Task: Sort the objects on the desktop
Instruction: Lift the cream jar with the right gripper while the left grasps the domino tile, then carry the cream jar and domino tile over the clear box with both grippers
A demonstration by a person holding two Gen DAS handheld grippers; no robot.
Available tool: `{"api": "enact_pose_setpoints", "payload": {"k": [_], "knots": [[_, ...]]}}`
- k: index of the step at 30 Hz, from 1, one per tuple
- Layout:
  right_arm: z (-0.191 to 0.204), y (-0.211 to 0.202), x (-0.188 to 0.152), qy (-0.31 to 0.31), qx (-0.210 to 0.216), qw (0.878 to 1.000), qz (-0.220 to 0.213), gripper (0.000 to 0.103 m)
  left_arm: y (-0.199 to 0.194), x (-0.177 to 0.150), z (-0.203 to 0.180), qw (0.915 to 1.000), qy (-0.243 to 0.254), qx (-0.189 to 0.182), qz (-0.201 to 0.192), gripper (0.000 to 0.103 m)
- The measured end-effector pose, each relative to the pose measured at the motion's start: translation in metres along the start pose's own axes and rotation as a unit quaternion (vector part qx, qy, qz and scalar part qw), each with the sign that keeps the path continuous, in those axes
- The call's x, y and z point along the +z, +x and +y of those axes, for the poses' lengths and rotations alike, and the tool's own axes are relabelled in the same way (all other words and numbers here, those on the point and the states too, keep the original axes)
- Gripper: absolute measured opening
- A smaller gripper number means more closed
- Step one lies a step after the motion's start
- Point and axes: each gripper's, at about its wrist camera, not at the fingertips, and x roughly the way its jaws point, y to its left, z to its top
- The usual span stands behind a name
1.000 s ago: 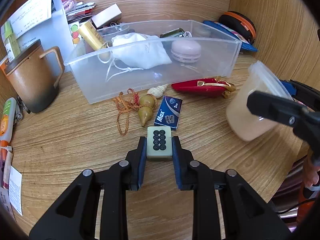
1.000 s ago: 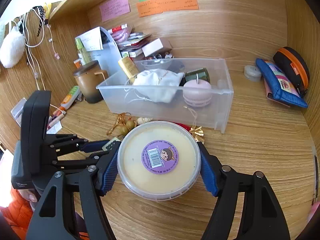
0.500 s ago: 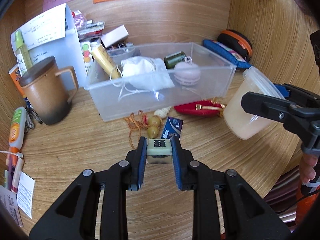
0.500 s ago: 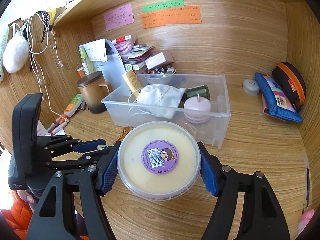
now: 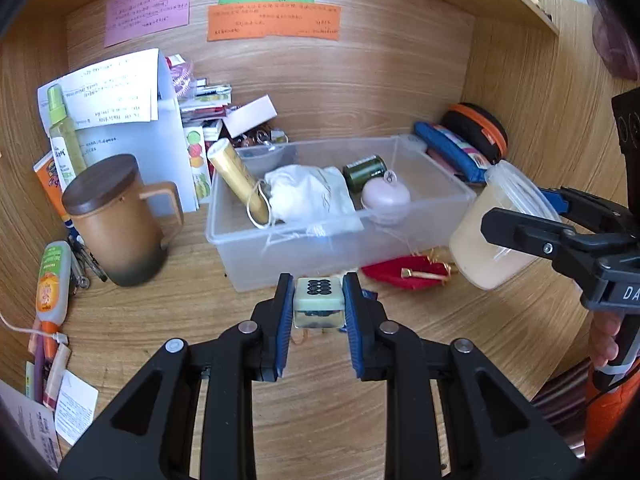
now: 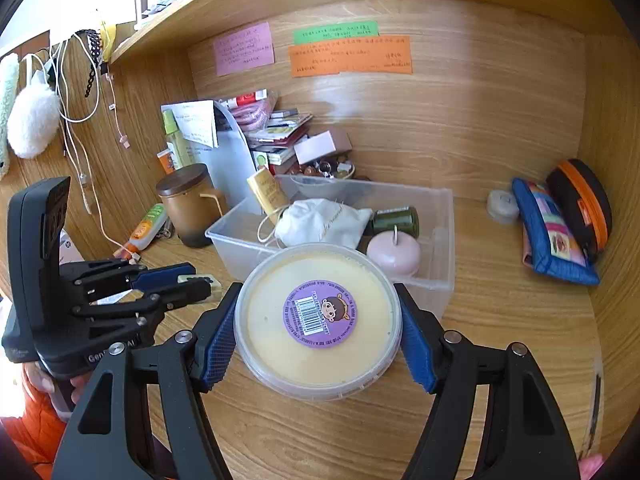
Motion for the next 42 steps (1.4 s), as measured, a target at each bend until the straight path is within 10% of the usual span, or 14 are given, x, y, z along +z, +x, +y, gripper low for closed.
{"api": "enact_pose_setpoints", "payload": {"k": [20, 42], "knots": [[-0.008, 0.023, 0.064, -0.008, 0.005, 1.0, -0.014, 0.068, -0.002, 0.054, 0.03, 0.9993, -0.012, -0.009, -0.035, 0.024], [-0.006, 0.114, 0.069, -0.002, 0.028, 0.998, 0.053, 0.068, 0.06, 0.066, 0.048, 0.9997, -0.015, -0.015, 0.013, 0.024]]}}
